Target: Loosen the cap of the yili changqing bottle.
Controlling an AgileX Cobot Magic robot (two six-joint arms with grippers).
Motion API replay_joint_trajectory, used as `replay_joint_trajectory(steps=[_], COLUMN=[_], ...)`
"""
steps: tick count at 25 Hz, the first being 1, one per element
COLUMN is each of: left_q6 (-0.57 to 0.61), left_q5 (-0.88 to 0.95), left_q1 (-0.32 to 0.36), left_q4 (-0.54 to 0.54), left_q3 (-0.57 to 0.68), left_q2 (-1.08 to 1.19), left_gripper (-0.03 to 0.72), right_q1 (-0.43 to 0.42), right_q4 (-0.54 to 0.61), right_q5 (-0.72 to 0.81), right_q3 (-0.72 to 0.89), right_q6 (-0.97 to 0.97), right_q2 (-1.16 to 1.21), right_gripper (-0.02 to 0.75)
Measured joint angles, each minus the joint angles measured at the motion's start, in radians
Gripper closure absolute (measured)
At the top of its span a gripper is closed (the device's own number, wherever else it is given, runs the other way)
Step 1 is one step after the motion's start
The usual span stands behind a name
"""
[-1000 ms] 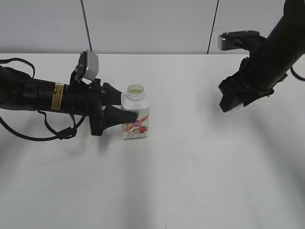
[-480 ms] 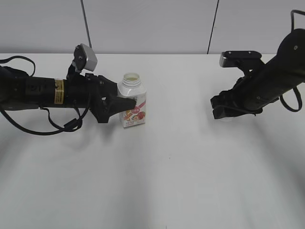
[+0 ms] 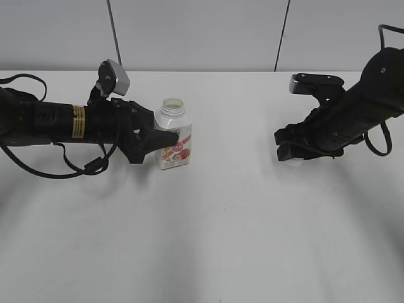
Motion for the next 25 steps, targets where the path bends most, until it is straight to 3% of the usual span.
replay_joint_trajectory(steps=[3, 6, 9, 15, 20, 25], left_q6=[0.000, 0.000, 0.000, 0.000, -0.004, -0.032], left_q5=[-0.001, -0.004, -0.021, -0.062, -0.072, -0.102], left_q1=[0.000, 0.000, 0.000, 0.000, 0.016, 0.073], left_q4=[0.003, 0.013, 0.048, 0.063, 0.096, 0.173], left_q3=[0.001, 0.001, 0.001, 0.001, 0.001, 0.001], left_q2=[0.000, 0.000, 0.000, 0.000, 0.000, 0.000], left_gripper=[0.294, 0.294, 0.289, 0.165, 0.151, 0.151], right_q1=[0.000, 0.000, 0.000, 0.000, 0.000, 0.000], right_q4=[0.018, 0.019, 0.021, 0.022, 0.022, 0.018], right_q5=[-0.001, -0.003, -0.004, -0.005, 0.000, 0.055], right_q3=[0.000, 0.000, 0.000, 0.000, 0.000, -0.011], right_q6=[0.000, 0.001, 0.001, 0.001, 0.001, 0.001], right_q2=[0.000, 0.000, 0.000, 0.000, 0.000, 0.000], right_gripper=[0.200, 0.175, 0.170, 0.169, 0.169, 0.169])
